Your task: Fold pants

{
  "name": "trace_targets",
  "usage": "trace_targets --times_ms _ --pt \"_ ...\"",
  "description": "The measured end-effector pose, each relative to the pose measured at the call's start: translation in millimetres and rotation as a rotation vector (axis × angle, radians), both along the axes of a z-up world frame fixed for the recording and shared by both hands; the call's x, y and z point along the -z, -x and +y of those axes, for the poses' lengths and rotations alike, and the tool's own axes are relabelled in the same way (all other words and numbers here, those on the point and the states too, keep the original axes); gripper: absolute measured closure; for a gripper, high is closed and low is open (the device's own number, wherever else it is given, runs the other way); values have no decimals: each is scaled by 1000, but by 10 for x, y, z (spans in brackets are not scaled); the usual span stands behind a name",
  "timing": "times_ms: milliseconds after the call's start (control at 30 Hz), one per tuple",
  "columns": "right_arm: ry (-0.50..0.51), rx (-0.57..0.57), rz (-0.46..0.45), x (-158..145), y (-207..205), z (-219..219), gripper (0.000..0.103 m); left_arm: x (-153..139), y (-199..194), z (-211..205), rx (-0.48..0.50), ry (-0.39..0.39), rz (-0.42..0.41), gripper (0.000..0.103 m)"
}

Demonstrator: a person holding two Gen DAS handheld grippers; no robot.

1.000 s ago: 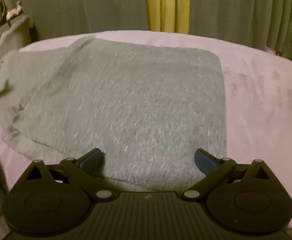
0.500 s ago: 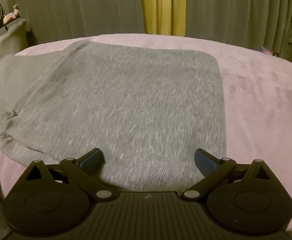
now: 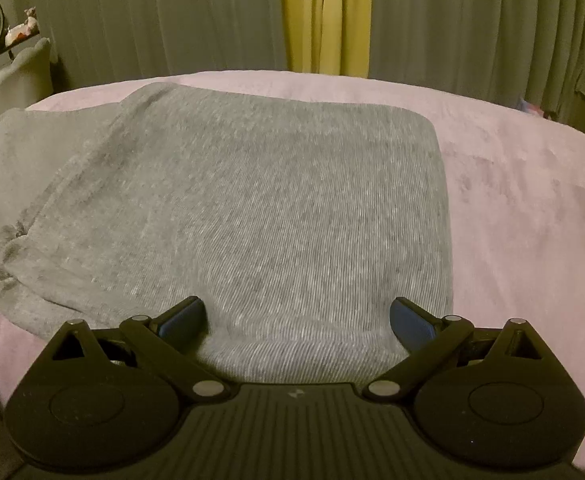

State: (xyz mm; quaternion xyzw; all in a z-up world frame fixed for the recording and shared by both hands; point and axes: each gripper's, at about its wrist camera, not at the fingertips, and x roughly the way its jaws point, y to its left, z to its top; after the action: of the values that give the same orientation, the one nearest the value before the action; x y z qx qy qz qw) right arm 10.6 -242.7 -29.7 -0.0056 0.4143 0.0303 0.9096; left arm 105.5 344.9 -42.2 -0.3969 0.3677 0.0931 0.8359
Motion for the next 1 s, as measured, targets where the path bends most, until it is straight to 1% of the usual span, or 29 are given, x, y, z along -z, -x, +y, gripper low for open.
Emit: trace_targets --times_ms 33,67,133,200,300,367,400,433,500,533,567,600,633,667,700,733,767,833,867,933,967,1000 --pt "0 -1 0 0 0 -2 4 -14 8 7 14 -18 5 39" --pt "1 -1 0 -1 0 -1 4 -28 41 14 25 -34 6 43" --pt "3 -1 -1 1 -4 0 4 -53 91 39 47 -47 -11 55" --pt "7 -3 -4 6 -7 5 4 -107 132 53 63 -44 -49 58" --pt "11 -5 -7 9 -13 7 4 -198 158 34 99 -49 -113 58" --pt "15 -6 -9 10 -13 10 4 -220 119 0 115 -70 -108 57" --pt "16 -6 -10 8 -11 9 4 -206 78 -9 115 -68 -97 49" --pt "18 -6 -11 7 -11 11 4 -172 32 -14 110 -54 -79 35" --pt "22 -6 -12 6 -12 18 4 -33 -44 14 82 -1 -33 24" --pt "24 -6 -11 3 -15 19 4 41 -61 32 61 22 -10 24" --pt "27 -6 -8 -2 -21 24 4 78 -54 40 38 35 -14 25" --pt "29 -6 -4 -12 -28 27 4 87 -40 46 13 44 -26 32" --pt "32 0 3 -34 -36 36 4 78 -26 52 -8 47 -25 44" --pt "41 4 4 -65 -41 57 7 69 -16 62 -9 44 -23 50" --pt "48 2 -11 -101 -27 75 11 57 4 68 -1 34 -26 59" --pt "48 -6 -48 -162 7 95 25 46 28 68 9 25 -36 63" --pt "42 -11 -75 -207 32 108 38 22 55 72 16 16 -43 65" --pt "20 -10 -102 -265 45 124 51 -63 108 68 34 -7 -67 68" --pt "4 -9 -93 -257 28 130 57 -122 131 53 39 -20 -81 69" --pt "-34 -25 -58 -200 -5 144 64 -245 182 18 49 -31 -122 69" --pt "-47 -42 -33 -162 -20 164 63 -296 185 -10 50 -31 -139 70" --pt "-34 -62 -23 -128 -18 208 62 -362 201 -39 53 -34 -157 70"
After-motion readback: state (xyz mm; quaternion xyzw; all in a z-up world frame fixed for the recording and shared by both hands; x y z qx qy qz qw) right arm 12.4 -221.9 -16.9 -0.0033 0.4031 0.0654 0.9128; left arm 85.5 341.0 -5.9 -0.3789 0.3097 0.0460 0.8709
